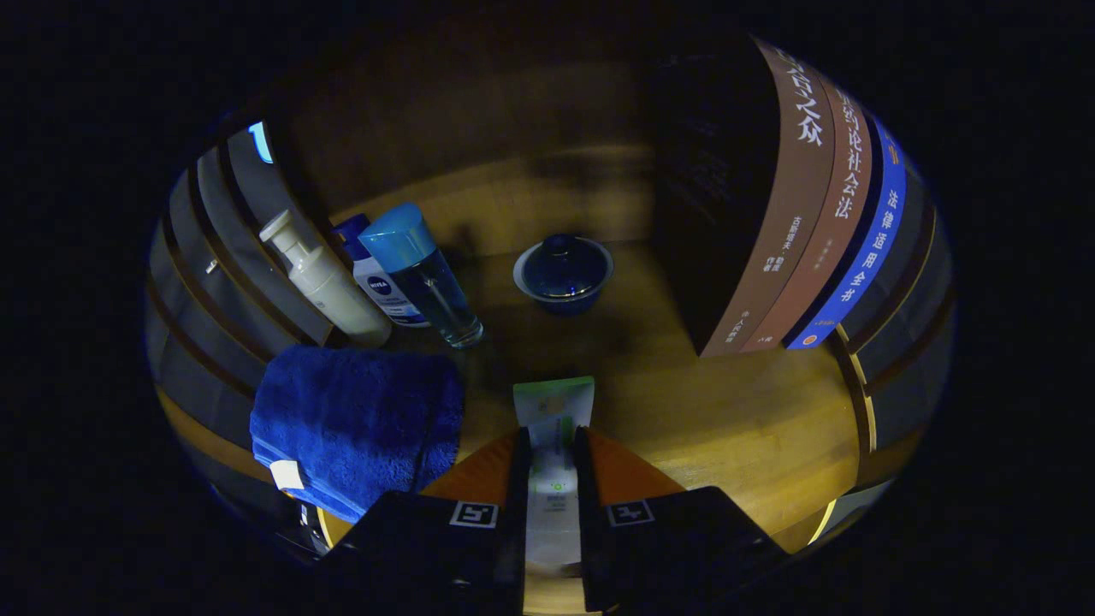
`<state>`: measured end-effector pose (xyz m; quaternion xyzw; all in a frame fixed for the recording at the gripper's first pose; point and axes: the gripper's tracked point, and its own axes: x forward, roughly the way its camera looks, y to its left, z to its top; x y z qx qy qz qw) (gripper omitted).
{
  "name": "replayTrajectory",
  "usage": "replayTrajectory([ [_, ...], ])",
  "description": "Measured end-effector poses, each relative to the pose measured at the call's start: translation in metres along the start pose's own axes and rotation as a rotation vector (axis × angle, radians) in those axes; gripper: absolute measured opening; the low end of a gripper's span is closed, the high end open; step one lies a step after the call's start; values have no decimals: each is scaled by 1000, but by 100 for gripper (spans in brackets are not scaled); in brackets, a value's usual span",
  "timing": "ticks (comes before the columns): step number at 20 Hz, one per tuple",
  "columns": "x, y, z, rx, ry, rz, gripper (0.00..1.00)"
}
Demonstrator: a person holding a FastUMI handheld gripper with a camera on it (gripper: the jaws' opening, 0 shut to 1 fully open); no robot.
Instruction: Pull open the drawer, take out the items inside it, and place them on the countertop above the cabinet.
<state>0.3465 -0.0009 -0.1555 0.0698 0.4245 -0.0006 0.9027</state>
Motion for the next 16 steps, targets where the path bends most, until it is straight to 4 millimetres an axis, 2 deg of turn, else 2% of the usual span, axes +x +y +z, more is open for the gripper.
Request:
replayTrajectory([
  [3, -8, 1, 3, 12, -23, 9, 36],
  [7, -29, 3, 1, -3, -58, 5, 99],
  [10, -57, 5, -7, -3, -105, 5, 100],
  [12, -86, 6, -13, -6, -160, 7, 100],
  [15, -144, 9, -29, -25, -278, 10, 99],
  [16, -169, 9, -37, -36, -334, 9, 99],
])
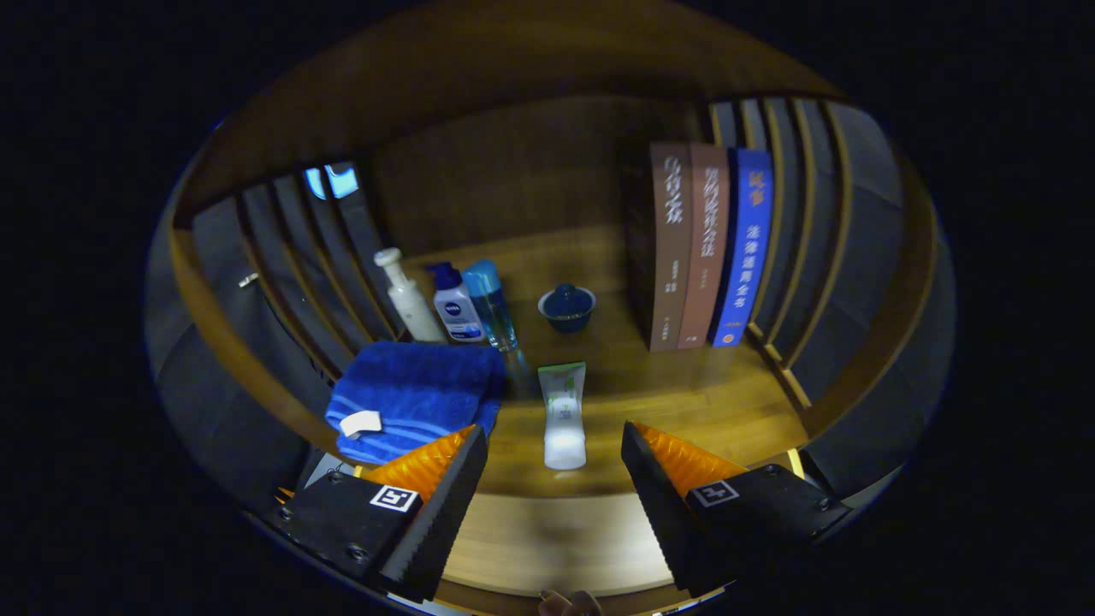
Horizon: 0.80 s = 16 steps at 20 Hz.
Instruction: Pull open the drawer, take out the items inside it, and place them on the countertop above the cabinet.
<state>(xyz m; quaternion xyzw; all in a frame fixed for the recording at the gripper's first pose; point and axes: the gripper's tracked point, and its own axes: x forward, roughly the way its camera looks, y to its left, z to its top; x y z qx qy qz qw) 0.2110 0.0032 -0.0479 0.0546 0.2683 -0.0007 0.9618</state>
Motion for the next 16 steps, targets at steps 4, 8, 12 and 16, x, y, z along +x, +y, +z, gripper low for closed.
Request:
replayTrajectory([
  [4, -81, 7, -12, -45, -162, 0, 99],
  [8, -139, 14, -54, -60, -283, 4, 99],
  [12, -174, 7, -113, -25, -331, 30, 99],
  [16, -186, 4, -160, -38, -352, 34, 99],
])
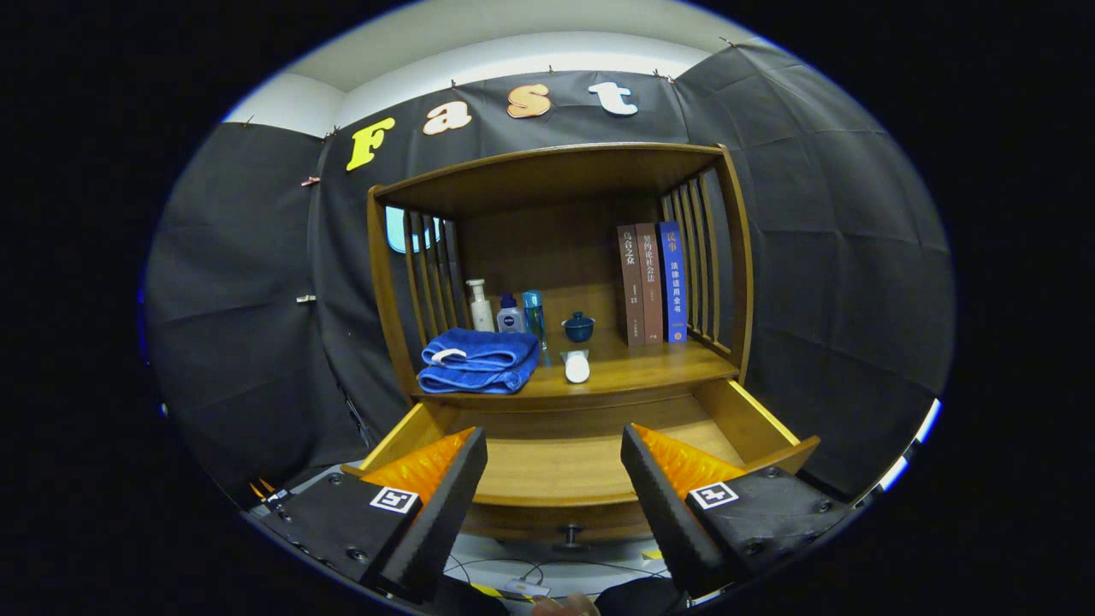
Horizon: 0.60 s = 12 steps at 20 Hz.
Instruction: Pull open the drawer, take out the items inside it, and place them on the countertop above the cabinet.
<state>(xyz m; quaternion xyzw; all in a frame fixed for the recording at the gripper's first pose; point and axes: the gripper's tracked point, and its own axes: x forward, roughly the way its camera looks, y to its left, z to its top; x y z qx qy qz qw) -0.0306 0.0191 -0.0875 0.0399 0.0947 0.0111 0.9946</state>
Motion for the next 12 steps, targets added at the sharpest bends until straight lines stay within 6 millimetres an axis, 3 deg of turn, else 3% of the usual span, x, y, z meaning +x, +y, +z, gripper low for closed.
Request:
replayTrajectory([
  [3, -6, -6, -35, 9, 22, -16, 99],
  [7, 4, -15, -88, 13, 105, -37, 99],
  [12, 24, -21, -123, 23, 164, -53, 100],
])
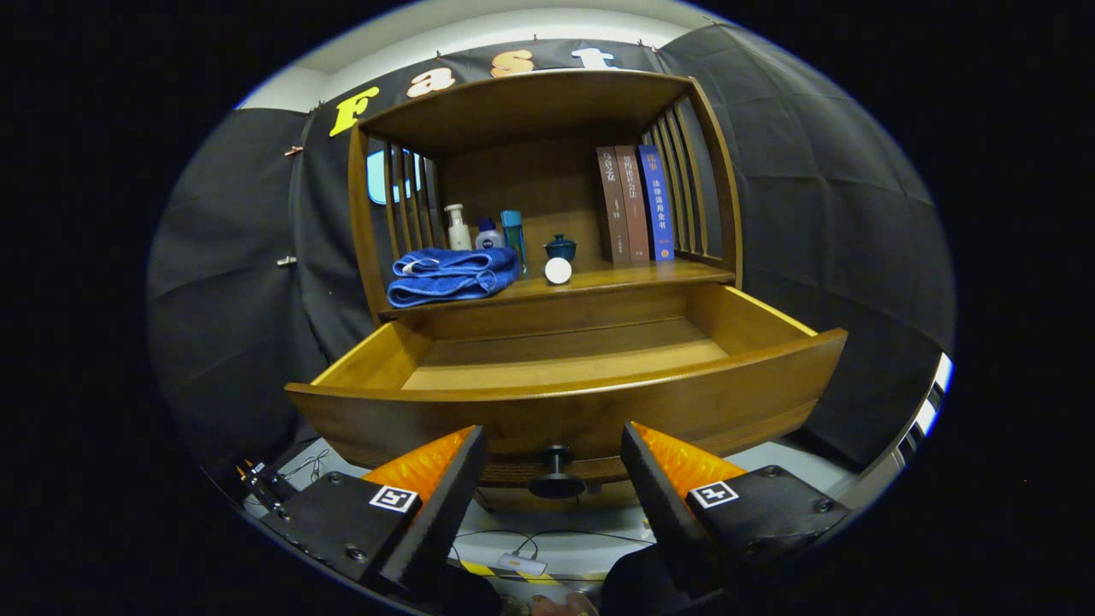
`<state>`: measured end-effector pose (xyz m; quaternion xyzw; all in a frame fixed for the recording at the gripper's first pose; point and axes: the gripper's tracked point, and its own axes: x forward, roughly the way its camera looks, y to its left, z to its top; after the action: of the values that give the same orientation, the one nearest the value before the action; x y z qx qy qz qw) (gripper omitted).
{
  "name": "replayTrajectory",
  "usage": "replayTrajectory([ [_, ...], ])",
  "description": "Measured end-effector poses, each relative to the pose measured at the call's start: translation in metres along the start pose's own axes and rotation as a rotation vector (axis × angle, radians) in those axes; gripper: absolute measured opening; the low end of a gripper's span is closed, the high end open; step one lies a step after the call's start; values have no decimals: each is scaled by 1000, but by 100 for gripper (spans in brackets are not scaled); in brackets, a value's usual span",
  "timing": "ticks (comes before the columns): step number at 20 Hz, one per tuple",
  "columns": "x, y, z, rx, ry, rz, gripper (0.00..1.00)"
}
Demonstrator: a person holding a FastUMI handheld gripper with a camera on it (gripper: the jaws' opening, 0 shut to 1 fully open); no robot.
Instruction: Pull open the drawer, take out the items inside it, and place them on the countertop above the cabinet.
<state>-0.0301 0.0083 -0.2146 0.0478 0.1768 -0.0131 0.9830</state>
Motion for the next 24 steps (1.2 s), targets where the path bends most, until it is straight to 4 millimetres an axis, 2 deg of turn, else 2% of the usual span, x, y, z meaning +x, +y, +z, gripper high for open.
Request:
replayTrajectory([
  [3, 13, -1, -8, 5, 28, -2, 100],
  [6, 22, -3, -4, 9, 27, -10, 100],
  [12, 21, -2, -2, 1, -3, -16, 99],
  [14, 28, -1, 1, 9, -6, -15, 99],
  [24, 97, 1, 36, 15, -51, -15, 100],
])
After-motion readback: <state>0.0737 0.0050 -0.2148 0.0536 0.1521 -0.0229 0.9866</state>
